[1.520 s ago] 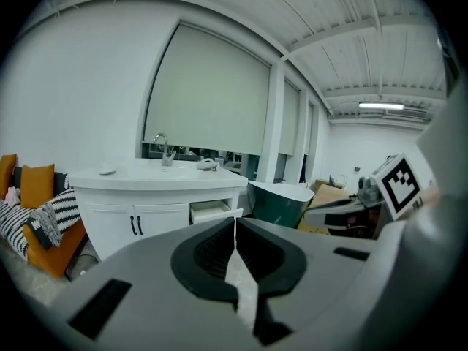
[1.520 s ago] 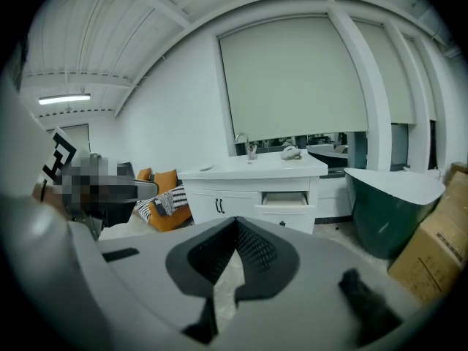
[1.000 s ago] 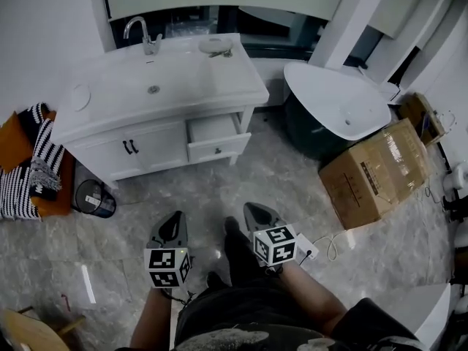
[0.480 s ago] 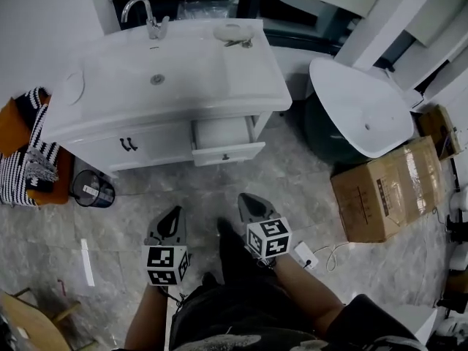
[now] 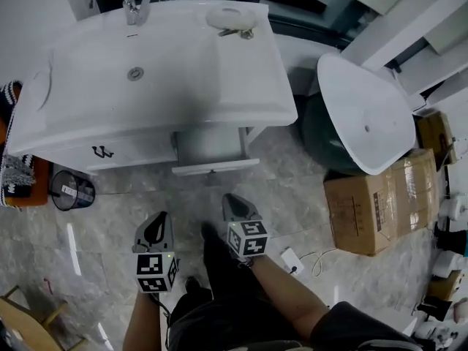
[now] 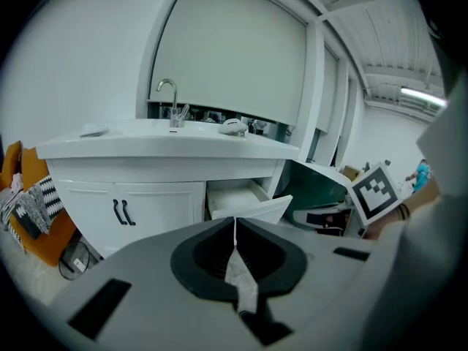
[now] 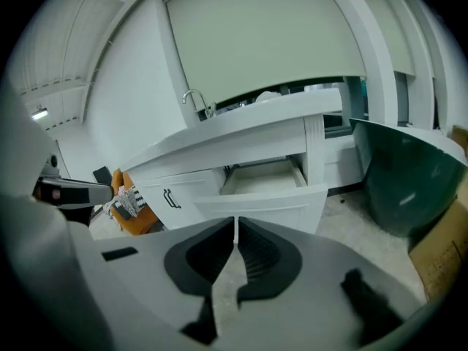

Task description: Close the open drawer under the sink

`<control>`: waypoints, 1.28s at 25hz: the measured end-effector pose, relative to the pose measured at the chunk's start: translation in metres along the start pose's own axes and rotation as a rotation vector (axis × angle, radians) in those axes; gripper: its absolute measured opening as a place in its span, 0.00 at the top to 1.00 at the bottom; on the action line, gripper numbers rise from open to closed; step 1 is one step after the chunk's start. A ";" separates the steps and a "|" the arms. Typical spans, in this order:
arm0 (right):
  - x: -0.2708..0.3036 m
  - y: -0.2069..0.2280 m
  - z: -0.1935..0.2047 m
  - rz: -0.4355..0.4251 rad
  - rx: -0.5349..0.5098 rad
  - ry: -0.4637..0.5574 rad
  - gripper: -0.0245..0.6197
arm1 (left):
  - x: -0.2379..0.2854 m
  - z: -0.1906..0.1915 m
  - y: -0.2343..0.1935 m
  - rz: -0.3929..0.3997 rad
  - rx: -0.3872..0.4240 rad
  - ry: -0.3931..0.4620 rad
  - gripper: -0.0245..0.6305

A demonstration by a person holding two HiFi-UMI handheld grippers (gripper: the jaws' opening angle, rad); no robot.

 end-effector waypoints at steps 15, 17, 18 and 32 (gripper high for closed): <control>0.138 0.041 0.043 -0.019 -0.004 -0.144 0.73 | 0.108 0.060 -0.013 -0.070 -0.130 -0.130 0.93; 0.152 0.042 0.045 -0.026 0.013 -0.142 0.73 | 0.117 0.065 -0.015 -0.073 -0.132 -0.129 0.93; 0.159 0.043 0.046 -0.020 0.005 -0.139 0.73 | 0.122 0.068 -0.015 -0.073 -0.131 -0.129 0.93; 0.203 0.057 0.022 -0.009 -0.035 -0.078 0.75 | 0.168 0.074 -0.038 -0.108 -0.170 -0.148 0.93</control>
Point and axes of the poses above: the fingertips, and each gripper's own axes: x forward along the fingers, y to its right, z out of its underside, the point moved 8 cm from there along -x, backward along the fingers, and after that the axes turned 5 degrees about -x, right-handed, at the moved point
